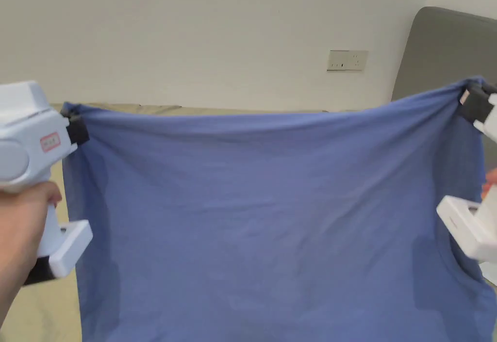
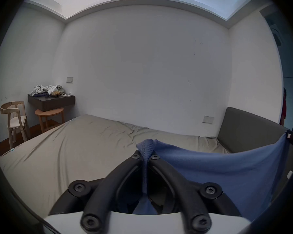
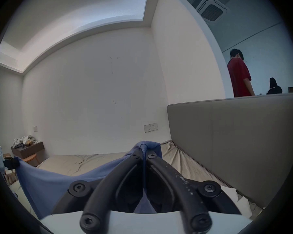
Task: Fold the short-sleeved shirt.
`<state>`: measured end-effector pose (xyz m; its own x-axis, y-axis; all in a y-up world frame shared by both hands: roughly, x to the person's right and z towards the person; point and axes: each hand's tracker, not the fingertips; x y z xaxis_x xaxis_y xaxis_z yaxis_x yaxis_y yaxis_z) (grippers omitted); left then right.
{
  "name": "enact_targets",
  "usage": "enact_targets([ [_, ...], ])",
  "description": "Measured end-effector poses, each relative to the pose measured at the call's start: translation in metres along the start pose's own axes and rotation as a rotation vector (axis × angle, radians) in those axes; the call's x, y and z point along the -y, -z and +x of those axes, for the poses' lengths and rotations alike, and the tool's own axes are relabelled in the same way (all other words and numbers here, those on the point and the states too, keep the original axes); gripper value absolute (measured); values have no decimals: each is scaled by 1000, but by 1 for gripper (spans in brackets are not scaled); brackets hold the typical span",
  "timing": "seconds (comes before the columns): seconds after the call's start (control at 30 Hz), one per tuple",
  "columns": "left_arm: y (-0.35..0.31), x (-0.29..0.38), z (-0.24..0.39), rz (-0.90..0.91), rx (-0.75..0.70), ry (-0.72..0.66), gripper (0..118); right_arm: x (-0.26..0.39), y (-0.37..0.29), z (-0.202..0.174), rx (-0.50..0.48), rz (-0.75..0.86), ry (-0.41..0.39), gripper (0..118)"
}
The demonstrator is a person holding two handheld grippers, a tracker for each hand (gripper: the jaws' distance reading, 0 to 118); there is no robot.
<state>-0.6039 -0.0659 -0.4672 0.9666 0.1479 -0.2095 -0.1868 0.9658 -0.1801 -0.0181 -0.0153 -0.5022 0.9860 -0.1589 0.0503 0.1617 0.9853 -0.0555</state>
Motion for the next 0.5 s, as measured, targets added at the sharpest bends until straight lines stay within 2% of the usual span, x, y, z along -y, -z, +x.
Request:
enact_targets([
  [0.07,20,-17,12,16,-29,62,3,-15,29,-7,10,5,21,4],
  [0.17,43,-42,23,40,-44,65,3,-35,62,-21,55,35,-39,4],
  [0.23,57,-57,30,51,-75,79,3,-47,84,-26,45,23,-12,4],
  [0.33,66,-78,35,116,-86,31,3,-64,103,-41,69,54,-51,4],
  [0.4,71,-91,40,139,-112,76,3,-75,109,-45,72,67,-68,4],
  [0.5,77,-106,42,147,-104,100,3,-84,118,-47,79,87,-51,4],
])
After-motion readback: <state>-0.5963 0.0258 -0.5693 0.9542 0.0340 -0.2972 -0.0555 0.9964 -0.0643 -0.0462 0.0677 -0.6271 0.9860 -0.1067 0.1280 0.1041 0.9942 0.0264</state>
